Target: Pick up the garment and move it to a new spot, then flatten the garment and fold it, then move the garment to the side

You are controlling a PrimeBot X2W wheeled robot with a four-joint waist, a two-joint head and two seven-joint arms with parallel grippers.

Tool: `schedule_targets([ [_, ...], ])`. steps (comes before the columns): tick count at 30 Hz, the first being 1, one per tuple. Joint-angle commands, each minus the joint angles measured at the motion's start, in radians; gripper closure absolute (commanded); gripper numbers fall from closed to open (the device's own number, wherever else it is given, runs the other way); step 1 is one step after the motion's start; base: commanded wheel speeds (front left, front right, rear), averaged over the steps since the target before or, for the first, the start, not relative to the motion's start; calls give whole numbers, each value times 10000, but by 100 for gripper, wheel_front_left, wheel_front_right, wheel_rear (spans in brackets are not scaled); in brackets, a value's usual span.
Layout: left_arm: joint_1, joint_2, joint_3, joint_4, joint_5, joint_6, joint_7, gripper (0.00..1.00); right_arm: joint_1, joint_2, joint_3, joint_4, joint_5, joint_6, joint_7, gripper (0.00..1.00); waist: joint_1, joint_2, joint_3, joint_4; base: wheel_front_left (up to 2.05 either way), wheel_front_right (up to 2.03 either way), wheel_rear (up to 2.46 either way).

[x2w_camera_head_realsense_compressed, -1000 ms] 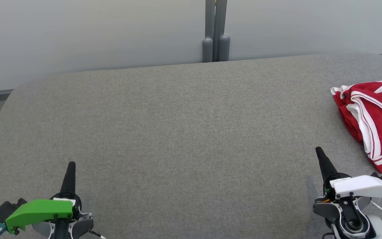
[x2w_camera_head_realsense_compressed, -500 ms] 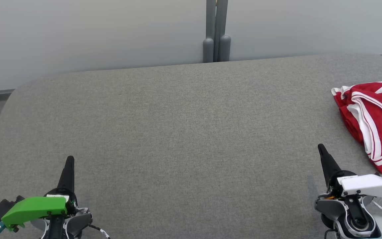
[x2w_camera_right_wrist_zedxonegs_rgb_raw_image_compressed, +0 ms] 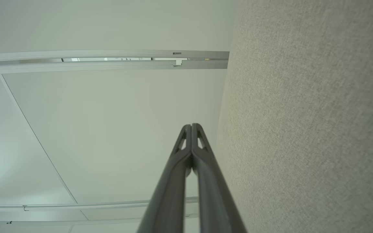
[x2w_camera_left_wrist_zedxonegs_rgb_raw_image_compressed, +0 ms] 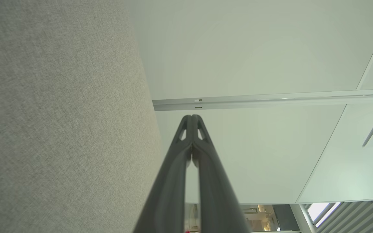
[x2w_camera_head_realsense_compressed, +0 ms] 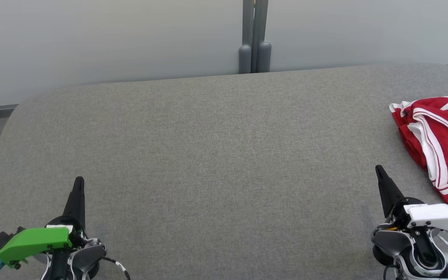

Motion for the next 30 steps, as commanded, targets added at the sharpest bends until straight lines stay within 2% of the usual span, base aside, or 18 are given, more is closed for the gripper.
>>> schedule_targets([
  [1, -161, 67, 44, -58, -223, -68, 84, 100, -81, -49, -38, -81, 190, 4, 68, 100, 0, -1, -1, 2, 0, 0, 0],
  [30, -156, 68, 54, -68, -319, -81, 107, 100, -77, -50, -54, -95, 341, 4, 119, 100, 0, -1, -4, 7, 0, 0, 0],
])
